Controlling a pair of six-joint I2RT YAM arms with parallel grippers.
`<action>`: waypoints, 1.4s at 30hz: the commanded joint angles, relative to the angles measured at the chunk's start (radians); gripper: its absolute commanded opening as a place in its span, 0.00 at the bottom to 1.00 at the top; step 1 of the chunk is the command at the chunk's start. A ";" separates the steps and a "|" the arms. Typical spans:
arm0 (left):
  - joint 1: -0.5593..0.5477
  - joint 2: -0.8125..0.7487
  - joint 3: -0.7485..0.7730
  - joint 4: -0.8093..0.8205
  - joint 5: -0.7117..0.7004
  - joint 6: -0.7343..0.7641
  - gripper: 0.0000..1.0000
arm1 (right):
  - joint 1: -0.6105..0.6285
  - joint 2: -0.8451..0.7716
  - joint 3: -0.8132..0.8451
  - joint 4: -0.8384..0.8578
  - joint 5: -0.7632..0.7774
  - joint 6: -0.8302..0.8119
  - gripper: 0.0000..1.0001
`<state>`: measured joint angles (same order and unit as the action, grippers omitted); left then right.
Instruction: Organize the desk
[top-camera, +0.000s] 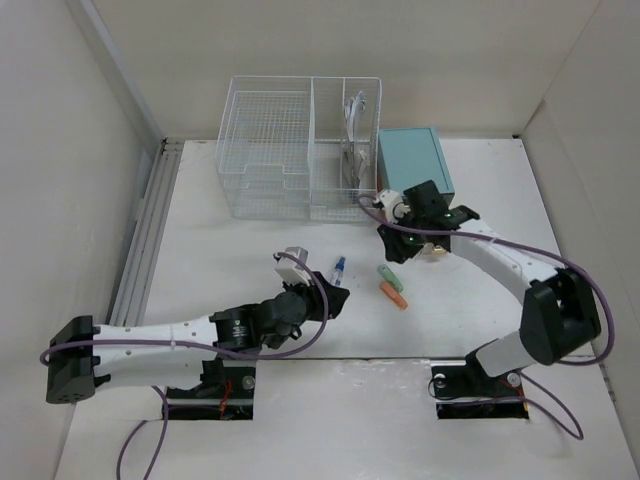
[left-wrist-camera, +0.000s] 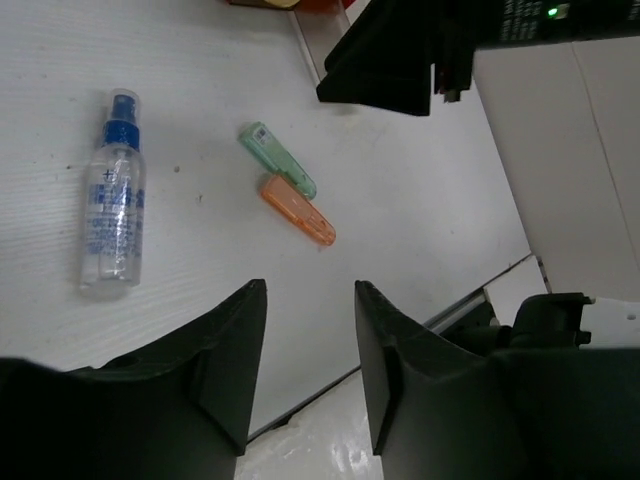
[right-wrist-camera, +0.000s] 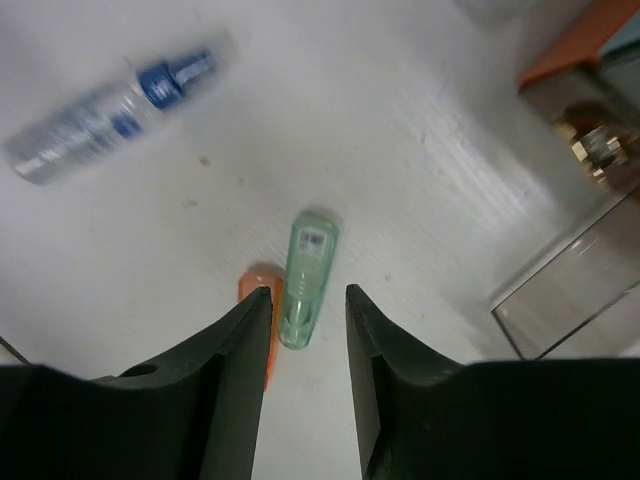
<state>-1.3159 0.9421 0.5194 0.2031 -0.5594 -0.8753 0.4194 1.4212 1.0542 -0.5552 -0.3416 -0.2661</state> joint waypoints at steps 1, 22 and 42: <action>-0.008 -0.057 -0.035 -0.060 -0.014 -0.024 0.40 | 0.073 0.054 0.065 -0.107 0.188 -0.033 0.41; -0.017 -0.052 -0.055 -0.044 0.027 0.025 0.54 | 0.165 0.301 0.118 -0.141 0.282 -0.033 0.52; -0.017 -0.048 -0.042 -0.022 0.055 0.056 0.54 | 0.165 0.389 0.159 -0.134 0.254 -0.033 0.00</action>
<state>-1.3281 0.8951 0.4641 0.1349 -0.5144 -0.8444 0.5774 1.8210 1.1889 -0.6888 -0.0719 -0.2966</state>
